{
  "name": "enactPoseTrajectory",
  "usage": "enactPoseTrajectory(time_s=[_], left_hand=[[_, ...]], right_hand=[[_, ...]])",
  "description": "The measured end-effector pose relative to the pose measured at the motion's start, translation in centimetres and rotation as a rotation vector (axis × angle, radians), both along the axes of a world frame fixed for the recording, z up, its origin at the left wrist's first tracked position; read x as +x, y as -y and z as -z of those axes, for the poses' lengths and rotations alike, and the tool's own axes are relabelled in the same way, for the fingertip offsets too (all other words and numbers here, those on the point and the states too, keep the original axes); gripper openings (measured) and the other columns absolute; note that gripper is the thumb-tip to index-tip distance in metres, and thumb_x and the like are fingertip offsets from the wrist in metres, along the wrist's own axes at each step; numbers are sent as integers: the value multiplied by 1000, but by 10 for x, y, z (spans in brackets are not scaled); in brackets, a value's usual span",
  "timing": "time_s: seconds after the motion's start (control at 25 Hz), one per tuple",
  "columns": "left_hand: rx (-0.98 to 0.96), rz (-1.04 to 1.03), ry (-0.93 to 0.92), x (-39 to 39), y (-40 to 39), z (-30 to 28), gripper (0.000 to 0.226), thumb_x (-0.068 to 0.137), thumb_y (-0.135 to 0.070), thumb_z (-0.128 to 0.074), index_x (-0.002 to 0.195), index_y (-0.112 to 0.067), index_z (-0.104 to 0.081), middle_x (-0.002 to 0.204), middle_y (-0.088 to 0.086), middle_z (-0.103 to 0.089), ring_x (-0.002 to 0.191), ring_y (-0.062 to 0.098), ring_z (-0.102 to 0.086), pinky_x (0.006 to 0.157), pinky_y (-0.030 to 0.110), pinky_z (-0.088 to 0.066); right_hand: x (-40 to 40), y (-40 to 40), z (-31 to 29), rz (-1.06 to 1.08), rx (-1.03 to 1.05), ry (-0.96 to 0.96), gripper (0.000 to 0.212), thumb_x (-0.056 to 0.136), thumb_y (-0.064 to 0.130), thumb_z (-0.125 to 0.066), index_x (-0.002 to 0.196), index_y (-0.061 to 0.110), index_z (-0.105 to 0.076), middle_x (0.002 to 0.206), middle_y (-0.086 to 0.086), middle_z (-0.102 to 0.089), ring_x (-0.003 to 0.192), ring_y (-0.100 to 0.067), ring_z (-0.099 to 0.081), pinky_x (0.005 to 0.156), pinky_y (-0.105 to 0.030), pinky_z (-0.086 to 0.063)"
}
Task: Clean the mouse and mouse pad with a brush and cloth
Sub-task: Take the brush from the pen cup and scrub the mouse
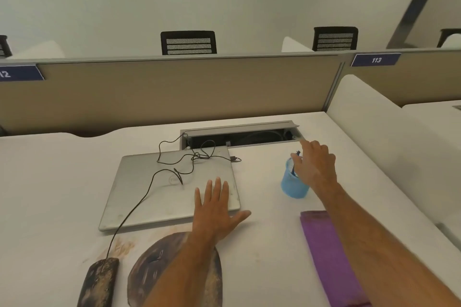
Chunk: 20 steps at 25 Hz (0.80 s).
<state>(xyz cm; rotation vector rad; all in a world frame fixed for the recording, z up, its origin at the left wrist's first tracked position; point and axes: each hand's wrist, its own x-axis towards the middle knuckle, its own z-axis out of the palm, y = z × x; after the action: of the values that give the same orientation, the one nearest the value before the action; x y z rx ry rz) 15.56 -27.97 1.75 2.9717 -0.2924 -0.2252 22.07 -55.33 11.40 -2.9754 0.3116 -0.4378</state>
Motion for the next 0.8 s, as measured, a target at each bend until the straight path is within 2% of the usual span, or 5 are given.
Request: enactPoseTrajectory(time_s=[0.2, 0.36, 0.48, 0.6, 0.8], left_hand=[[17, -26, -40, 2, 4, 10, 121, 67, -102, -2, 155, -24, 25, 159, -2, 35, 146, 23, 34, 117, 60, 17], [21, -27, -41, 3, 4, 9, 121, 67, -102, -3, 155, -24, 24, 161, -2, 33, 146, 23, 34, 117, 60, 17], [28, -26, -47, 3, 4, 8, 121, 67, -102, -4, 155, -24, 24, 161, -1, 33, 146, 23, 33, 117, 60, 16], [5, -25, -60, 3, 3, 7, 122, 66, -103, -4, 155, -24, 23, 160, -2, 33, 146, 22, 34, 117, 59, 18], [-23, 0, -66, 0, -2, 6, 121, 67, -102, -5, 156, -25, 21, 161, -3, 31, 146, 20, 34, 117, 56, 21]], right_hand=[[32, 14, -4, 22, 95, -173, 36, 97, 40, -50, 127, 22, -57, 129, -6, -62, 118, -31, -51, 93, -43, -39], [39, 15, -2, 9, 164, -187, 19, 94, 34, -57, 97, 20, -70, 104, -6, -72, 97, -29, -60, 83, -38, -43], [33, 13, 0, 18, 239, -179, 14, 87, 28, -66, 91, 16, -72, 95, -9, -73, 80, -25, -58, 70, -31, -46], [26, 12, -2, 77, 298, -251, 11, 76, 24, -76, 83, 18, -69, 92, -9, -71, 76, -24, -56, 63, -29, -44], [16, 16, -20, 116, 271, -237, 10, 77, 20, -69, 85, 19, -74, 90, -9, -72, 74, -26, -56, 61, -29, -44]])
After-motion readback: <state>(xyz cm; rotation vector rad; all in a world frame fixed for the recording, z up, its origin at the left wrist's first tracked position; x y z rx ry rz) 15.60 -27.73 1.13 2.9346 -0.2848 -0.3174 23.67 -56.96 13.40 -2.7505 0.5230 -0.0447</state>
